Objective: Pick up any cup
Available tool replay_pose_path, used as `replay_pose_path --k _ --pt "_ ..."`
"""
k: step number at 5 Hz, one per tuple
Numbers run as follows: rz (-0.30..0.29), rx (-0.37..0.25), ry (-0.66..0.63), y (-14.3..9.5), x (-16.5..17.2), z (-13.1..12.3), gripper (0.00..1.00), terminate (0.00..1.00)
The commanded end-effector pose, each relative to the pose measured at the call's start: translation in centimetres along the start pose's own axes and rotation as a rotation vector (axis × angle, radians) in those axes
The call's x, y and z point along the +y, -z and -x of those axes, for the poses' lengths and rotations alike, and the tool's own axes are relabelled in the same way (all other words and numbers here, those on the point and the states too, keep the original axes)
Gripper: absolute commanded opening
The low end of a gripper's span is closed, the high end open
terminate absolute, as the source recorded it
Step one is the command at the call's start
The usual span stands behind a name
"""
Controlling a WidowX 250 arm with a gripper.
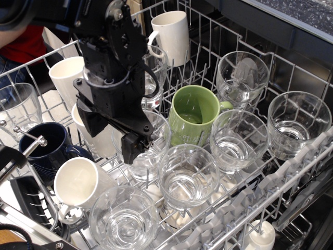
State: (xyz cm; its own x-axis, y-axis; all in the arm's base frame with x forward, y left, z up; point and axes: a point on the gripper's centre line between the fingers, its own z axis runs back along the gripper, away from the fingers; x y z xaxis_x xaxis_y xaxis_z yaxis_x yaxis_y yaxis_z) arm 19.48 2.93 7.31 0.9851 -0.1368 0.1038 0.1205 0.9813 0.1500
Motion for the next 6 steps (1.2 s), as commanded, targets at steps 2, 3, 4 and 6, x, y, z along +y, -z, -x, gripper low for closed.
replay_pose_path --k 2,3,4,6 --pt "0.048 -0.012 0.239 1.3 0.7 -0.2 1.00 0.00" --pt "0.068 -0.015 0.385 2.8 1.0 -0.4 1.00 0.00" --pt "0.068 0.003 0.462 4.2 1.5 -1.2 1.00 0.00" --pt "0.068 0.054 0.538 7.4 1.7 -1.4 1.00 0.00"
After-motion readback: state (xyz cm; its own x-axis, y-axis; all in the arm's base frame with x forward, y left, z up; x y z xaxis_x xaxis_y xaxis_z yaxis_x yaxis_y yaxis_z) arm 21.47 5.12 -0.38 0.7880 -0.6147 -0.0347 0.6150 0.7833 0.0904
